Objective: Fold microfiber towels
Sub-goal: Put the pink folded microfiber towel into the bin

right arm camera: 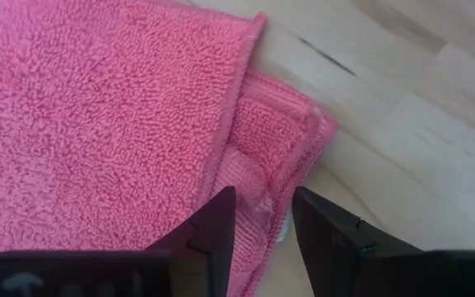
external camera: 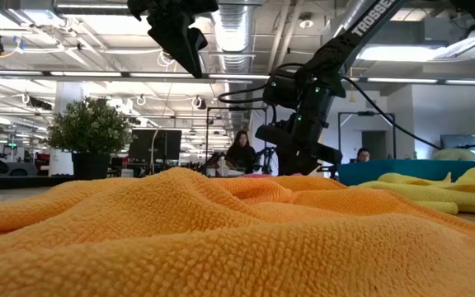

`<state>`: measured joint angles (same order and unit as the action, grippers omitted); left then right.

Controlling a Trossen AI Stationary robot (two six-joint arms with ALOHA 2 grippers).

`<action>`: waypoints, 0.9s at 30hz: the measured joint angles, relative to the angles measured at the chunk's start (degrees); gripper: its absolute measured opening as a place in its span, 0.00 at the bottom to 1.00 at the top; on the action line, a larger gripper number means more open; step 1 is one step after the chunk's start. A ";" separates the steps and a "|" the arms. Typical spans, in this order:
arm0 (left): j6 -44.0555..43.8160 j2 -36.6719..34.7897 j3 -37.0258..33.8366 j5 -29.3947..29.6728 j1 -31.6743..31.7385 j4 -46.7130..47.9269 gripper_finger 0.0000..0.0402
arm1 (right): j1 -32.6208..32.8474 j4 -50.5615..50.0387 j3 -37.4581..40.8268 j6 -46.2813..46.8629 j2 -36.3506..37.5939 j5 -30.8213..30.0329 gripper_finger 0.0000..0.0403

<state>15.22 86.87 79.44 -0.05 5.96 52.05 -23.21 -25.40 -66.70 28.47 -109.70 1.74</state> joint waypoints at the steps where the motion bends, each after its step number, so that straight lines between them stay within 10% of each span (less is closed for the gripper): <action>1: 0.00 0.00 0.00 0.00 0.00 0.01 0.38 | 0.08 0.52 -0.02 0.01 -0.69 0.30 0.36; 8: 0.00 0.02 0.00 0.00 0.00 0.24 0.38 | 0.09 1.14 -0.19 -1.94 -2.69 0.29 0.31; 16: 0.00 0.02 0.00 0.00 0.00 1.27 0.38 | 2.35 2.02 0.13 -9.44 -0.93 -6.76 0.04; 27: 0.00 0.02 0.00 0.00 0.00 1.31 0.38 | 2.46 -2.66 0.11 -10.52 -0.07 -9.61 0.03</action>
<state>15.22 86.89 79.44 -0.05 5.96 53.36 -20.75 -28.06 -66.59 17.96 -109.78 -7.87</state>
